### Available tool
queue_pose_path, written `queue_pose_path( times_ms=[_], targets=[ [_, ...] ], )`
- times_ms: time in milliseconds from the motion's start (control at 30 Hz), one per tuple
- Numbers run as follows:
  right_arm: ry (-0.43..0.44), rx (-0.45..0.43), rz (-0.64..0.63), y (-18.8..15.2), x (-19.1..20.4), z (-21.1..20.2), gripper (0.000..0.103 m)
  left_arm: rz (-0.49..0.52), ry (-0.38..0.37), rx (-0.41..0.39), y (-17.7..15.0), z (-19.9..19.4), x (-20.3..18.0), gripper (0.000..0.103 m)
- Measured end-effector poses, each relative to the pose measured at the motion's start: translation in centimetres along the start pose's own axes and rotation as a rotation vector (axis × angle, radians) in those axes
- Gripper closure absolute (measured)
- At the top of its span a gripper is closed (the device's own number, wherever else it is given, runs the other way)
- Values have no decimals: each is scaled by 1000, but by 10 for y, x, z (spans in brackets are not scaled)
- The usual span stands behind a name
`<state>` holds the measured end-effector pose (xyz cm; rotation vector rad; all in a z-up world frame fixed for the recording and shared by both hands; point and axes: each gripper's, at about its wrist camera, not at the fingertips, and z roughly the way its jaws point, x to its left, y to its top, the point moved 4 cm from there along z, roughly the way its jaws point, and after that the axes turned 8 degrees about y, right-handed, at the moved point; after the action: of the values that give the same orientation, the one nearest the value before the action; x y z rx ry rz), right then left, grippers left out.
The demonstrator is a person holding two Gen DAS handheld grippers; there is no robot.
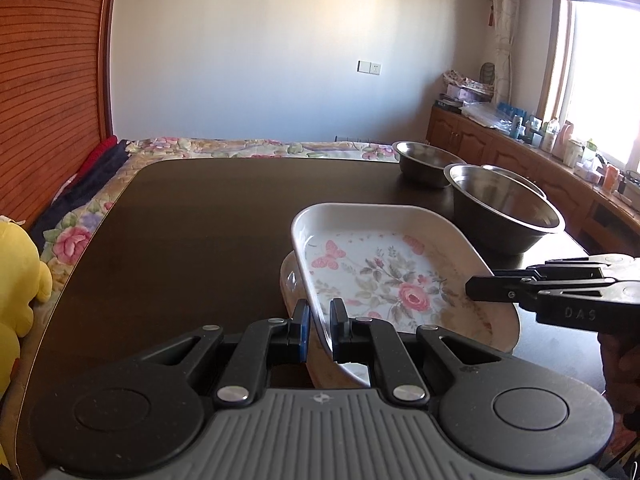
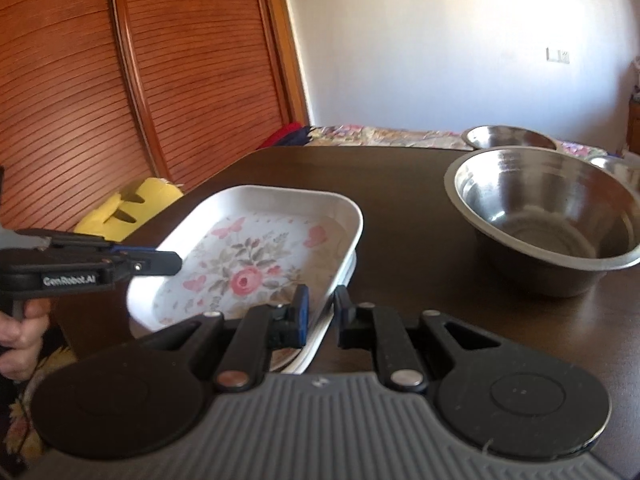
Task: Organize plates and bowls
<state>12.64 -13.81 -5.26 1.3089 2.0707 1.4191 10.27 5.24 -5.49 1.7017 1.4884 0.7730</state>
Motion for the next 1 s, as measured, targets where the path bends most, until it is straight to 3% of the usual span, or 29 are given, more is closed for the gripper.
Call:
queue_pose_path(
  times_ms=[300, 1000],
  targets=[
    [-72, -73, -47, -9, 9, 0, 88, -4, 34, -26, -8, -3, 1, 92],
    [-74, -81, -41, -15, 14, -5, 82, -27, 31, -11, -13, 10, 4, 89]
  ],
)
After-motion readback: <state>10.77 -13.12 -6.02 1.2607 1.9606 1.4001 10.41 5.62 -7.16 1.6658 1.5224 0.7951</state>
